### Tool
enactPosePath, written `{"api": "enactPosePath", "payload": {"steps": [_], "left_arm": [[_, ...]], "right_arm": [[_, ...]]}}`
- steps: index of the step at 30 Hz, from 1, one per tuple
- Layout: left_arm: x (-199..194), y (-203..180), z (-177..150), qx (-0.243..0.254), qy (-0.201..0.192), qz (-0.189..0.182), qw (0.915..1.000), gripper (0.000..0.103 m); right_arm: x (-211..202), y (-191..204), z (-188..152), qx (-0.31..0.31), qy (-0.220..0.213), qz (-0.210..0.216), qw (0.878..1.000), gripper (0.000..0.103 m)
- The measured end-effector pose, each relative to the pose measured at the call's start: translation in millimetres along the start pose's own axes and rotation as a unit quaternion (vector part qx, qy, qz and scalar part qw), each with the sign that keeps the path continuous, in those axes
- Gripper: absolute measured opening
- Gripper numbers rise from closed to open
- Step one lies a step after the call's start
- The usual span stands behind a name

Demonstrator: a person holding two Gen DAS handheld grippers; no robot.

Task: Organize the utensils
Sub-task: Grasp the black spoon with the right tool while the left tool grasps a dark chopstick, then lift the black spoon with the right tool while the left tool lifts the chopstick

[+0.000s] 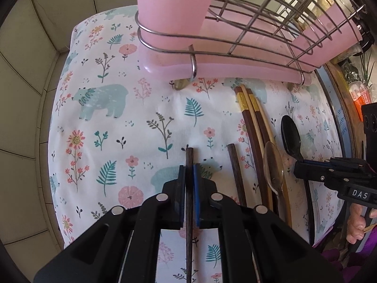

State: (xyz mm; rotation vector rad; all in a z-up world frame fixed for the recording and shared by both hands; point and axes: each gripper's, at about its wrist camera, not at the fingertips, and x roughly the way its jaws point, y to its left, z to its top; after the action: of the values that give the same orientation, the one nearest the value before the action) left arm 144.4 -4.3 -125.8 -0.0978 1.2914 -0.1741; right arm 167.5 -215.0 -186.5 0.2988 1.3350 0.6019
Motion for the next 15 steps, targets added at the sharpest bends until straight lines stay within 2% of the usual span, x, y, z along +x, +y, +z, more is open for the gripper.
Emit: {"api": "enactPosePath", "payload": {"steps": [4,8,11,15], "left_arm": [[-19.7,6.4,-8.2,-0.017,-0.045,-0.014,0.9987,0.005],[-50.5,11.4,-13.3,-0.029,-0.109,-0.037,0.9929,0.005],[-78.0,14.3,-17.0,-0.036,-0.168,-0.054,0.9837,0.005],[-120.3,16.0,-19.2,-0.042,-0.251,-0.061,0.9652,0.005]], "right_arm": [[-23.8,-0.2,-11.5,-0.009,-0.064,0.018,0.998,0.008],[-59.7,11.7,-25.3,-0.041,-0.147,0.016,0.988,0.008],[-86.7,22.2,-30.7,-0.060,-0.202,0.013,0.977,0.008],[-124.6,38.6,-33.0,-0.083,-0.272,0.006,0.959,0.007]]}}
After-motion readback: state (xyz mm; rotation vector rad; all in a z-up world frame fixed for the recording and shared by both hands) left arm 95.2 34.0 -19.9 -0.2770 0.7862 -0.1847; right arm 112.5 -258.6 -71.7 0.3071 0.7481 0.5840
